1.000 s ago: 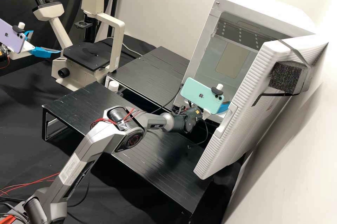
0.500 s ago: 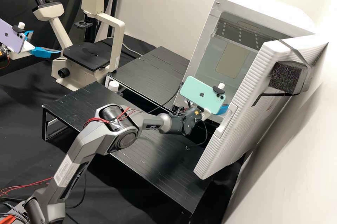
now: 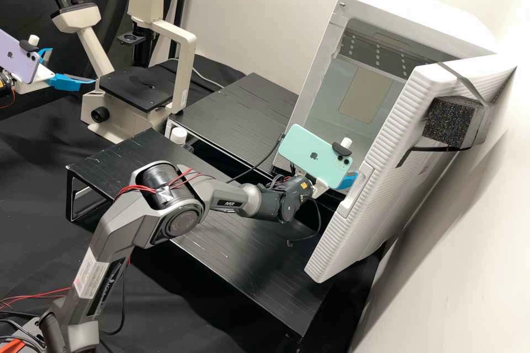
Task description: Take out the petri dish and place it under the microscope.
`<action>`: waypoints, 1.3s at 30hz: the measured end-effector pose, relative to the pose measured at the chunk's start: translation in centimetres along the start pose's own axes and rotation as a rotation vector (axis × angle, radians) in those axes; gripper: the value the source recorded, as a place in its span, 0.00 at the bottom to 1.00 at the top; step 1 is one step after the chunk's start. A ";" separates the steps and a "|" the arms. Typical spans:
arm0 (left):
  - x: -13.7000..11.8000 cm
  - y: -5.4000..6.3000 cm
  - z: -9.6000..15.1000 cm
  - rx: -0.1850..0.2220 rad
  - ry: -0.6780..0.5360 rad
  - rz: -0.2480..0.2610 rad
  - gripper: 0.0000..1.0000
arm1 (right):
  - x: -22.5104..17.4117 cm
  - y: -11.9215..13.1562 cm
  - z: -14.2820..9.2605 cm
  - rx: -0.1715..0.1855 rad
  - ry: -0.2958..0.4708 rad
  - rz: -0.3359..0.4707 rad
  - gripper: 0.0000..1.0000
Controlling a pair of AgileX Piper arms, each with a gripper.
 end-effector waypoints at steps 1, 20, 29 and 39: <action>0.0 0.0 0.0 0.000 0.000 0.000 1.00 | -0.1 -0.1 0.1 0.011 -0.001 0.001 0.00; 0.0 0.0 0.0 0.000 0.000 0.000 1.00 | -2.4 -0.2 0.8 0.021 -0.006 0.066 0.00; 0.0 0.0 0.0 0.000 0.000 0.000 1.00 | -5.3 -0.2 0.8 0.001 0.023 0.090 0.00; 0.0 0.0 0.0 0.000 0.000 0.000 1.00 | -11.0 -1.1 1.2 0.028 0.108 0.148 0.00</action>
